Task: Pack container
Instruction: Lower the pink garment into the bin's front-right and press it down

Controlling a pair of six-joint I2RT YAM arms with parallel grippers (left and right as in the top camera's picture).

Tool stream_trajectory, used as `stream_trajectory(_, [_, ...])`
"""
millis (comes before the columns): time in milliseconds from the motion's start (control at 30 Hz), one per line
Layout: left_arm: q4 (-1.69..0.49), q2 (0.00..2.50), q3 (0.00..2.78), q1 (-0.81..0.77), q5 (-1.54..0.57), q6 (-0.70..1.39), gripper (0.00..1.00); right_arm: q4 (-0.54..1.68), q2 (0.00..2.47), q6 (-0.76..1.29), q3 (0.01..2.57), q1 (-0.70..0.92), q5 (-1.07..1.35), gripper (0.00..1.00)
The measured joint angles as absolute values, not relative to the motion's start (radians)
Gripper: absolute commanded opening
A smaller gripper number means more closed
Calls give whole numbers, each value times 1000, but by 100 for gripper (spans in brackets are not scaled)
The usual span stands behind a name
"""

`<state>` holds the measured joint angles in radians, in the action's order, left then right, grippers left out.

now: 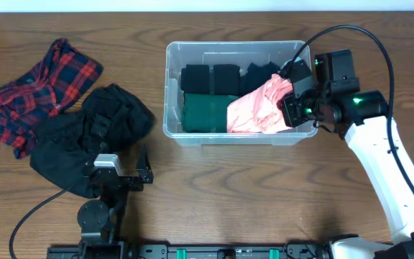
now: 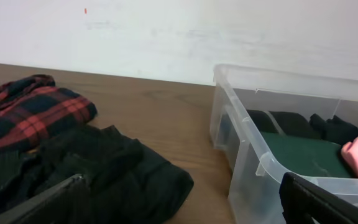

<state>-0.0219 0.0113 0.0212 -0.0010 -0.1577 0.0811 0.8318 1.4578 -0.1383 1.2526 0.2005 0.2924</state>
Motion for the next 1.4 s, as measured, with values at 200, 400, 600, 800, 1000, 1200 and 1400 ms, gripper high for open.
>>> stream_trajectory(200, [-22,11,21,-1,-158,81,98,828,1458,-143,1253,168,226,80])
stream_trajectory(400, [-22,11,21,-1,-158,81,98,828,1458,-143,1256,134,202,72])
stream_trajectory(600, [-22,11,21,-1,-158,81,98,839,1458,-144,1315,133,196,39])
stream_trajectory(800, [-22,11,21,-1,-158,81,98,790,1461,-139,1329,153,189,1])
stream_trajectory(1000, [-22,19,22,-1,-158,81,98,760,1536,-135,1330,175,180,1])
stream_trajectory(1200, [-22,20,22,-1,-158,81,98,771,1672,-105,1330,175,151,1])
stream_trajectory(1400, [-22,20,22,-1,-158,81,98,783,1776,-80,1330,175,130,1])
